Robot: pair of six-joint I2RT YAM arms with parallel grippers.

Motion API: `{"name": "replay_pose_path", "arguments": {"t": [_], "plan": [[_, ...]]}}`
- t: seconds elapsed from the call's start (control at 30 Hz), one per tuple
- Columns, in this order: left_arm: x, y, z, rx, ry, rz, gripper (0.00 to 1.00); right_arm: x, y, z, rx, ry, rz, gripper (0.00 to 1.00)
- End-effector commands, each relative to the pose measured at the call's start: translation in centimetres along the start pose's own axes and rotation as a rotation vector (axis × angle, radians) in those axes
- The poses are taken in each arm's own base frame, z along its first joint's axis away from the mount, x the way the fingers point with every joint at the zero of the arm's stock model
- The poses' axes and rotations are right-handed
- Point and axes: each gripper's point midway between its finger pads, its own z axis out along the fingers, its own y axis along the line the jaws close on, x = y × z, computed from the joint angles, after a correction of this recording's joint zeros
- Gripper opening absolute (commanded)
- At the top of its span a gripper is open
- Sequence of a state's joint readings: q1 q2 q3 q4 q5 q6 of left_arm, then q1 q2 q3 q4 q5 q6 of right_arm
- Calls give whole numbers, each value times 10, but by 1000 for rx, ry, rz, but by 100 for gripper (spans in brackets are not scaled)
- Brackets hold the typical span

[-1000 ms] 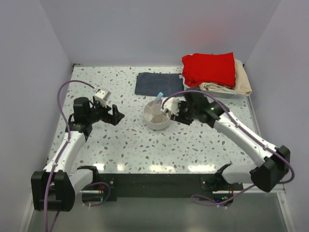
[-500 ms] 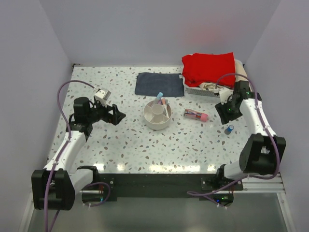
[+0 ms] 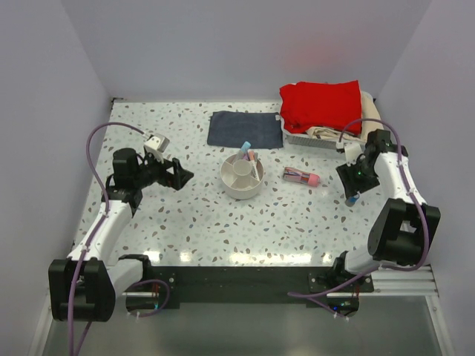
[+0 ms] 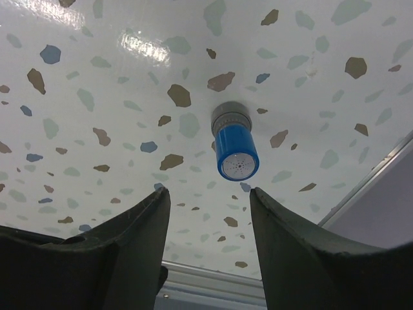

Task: Sort the stationery into containers
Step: Pick up the stationery from the center of the board.

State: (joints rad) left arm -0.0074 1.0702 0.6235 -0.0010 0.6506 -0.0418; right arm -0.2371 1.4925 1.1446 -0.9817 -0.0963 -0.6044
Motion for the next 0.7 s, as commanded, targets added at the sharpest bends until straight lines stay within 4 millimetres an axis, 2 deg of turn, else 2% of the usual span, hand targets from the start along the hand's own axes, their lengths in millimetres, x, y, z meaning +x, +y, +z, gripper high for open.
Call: {"name": "replay_pose_path", "arguments": {"t": [0.0,0.13,0.27,0.67], "plan": [[-13,-3,2,34,-44,25,100,-5,-7,8,8,-10,28,57],[-13,-2,3,34,-39,18,100,-20,-15,9,12,-37,32,57],[-12,0,5,36,-31,13,100,-25,-20,13,12,-30,29,57],[-15,3,9,28,-26,9,100,-14,-19,30,-20,13,41,56]]}}
